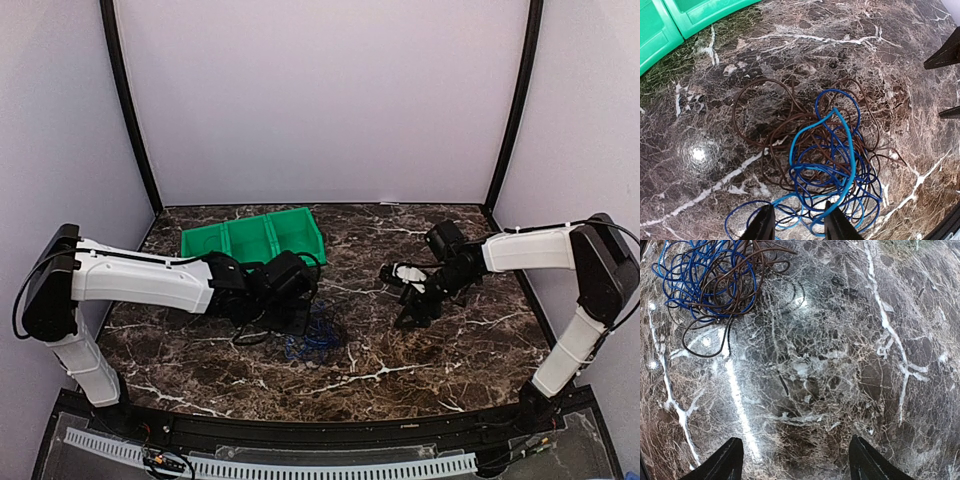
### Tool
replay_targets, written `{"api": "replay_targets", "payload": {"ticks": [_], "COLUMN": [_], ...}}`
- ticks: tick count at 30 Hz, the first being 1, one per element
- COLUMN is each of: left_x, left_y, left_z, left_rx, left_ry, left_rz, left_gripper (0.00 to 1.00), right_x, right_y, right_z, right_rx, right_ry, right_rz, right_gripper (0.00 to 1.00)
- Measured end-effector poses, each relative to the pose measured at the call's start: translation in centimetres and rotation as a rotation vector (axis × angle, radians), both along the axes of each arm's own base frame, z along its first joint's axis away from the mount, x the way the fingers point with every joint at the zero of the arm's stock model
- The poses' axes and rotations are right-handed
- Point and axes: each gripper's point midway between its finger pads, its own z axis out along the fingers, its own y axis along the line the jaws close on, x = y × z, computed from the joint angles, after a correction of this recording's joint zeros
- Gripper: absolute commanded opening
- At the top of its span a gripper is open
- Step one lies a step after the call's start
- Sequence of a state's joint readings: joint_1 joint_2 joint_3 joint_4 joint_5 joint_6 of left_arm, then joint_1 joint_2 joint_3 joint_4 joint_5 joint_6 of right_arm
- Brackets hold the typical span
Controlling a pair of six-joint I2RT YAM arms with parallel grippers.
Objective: Untangle the cables
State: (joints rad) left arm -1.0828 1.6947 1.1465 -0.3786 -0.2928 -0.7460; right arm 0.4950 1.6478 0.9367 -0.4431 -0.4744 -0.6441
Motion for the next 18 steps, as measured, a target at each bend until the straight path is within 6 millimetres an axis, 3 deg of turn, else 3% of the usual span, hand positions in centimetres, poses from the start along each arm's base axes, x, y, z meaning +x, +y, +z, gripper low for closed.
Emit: {"api": "replay_targets", "payload": {"ticks": [11, 14, 18], "left_x": [0.0, 0.0, 0.1], "left_y": [-0.1, -0.1, -0.1], "left_z": [-0.3, -0.1, 1.8], "left_rx": [-0.026, -0.035, -0.079], "left_ry": [-0.006, -0.01, -0.037], "left_rz": [0.007, 0.007, 0.009], "left_gripper": [0.01, 0.0, 0.0], "right_x": [0.1, 0.6, 2.2], "right_y": [0.2, 1.4, 4.6], "right_z": [0.4, 2.4, 7.7], "right_rx": [0.011, 0.076, 0.196], "right_ry": [0.006, 0.012, -0.033], "right_rz": [-0.005, -0.012, 0.011], "right_gripper": [0.73, 0.73, 0.73]}}
